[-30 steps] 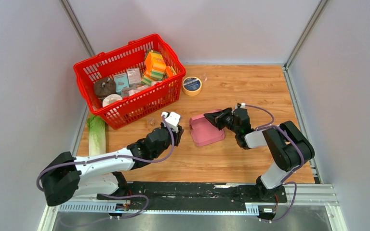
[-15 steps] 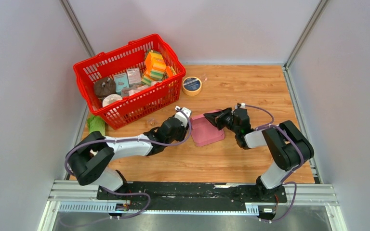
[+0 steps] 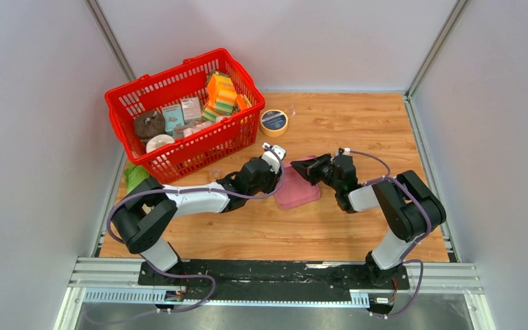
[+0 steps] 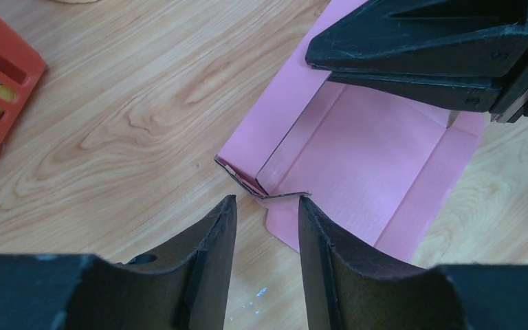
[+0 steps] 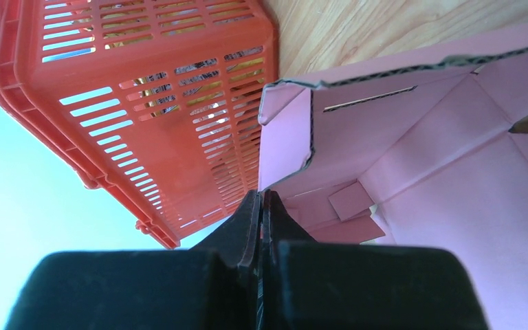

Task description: Fold the paper box

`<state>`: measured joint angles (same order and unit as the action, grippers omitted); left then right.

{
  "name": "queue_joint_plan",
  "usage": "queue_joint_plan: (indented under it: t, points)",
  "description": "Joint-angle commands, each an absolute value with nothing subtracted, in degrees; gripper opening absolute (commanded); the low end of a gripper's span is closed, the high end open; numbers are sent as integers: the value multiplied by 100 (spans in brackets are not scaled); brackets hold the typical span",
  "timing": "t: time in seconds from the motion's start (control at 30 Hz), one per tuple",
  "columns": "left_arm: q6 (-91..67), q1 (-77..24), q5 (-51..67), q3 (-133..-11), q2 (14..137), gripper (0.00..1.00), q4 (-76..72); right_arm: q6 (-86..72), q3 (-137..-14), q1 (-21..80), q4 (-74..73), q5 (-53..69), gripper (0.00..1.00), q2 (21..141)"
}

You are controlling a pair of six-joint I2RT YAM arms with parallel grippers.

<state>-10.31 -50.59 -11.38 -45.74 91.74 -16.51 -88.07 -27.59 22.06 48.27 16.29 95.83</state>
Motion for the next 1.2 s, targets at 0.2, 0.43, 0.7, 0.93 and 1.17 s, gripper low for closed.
queue_joint_plan:
  t: [0.2,0.43,0.7,0.93,1.17]
  points:
    - [-975,-5071,-1767,-4694,9378,47,-1731,-8877,-2742,2259,5150,1512,0,9738]
    - [-879,-5071,-1890,-4579,9466,53,-2214,-8877,-2742,2294,5186,1547,0,9756]
    - [-835,-5071,-2204,-4763,9905,58,-2715,-9070,-2733,2311,5273,1652,0,9870]
    - [-748,-5273,-3374,-4676,10142,33,-3181,-9334,-2716,2382,5492,1696,0,10063]
    - [-870,-5396,-3911,-4834,10380,24,-3226,-9492,-2646,2487,5669,1626,0,10143]
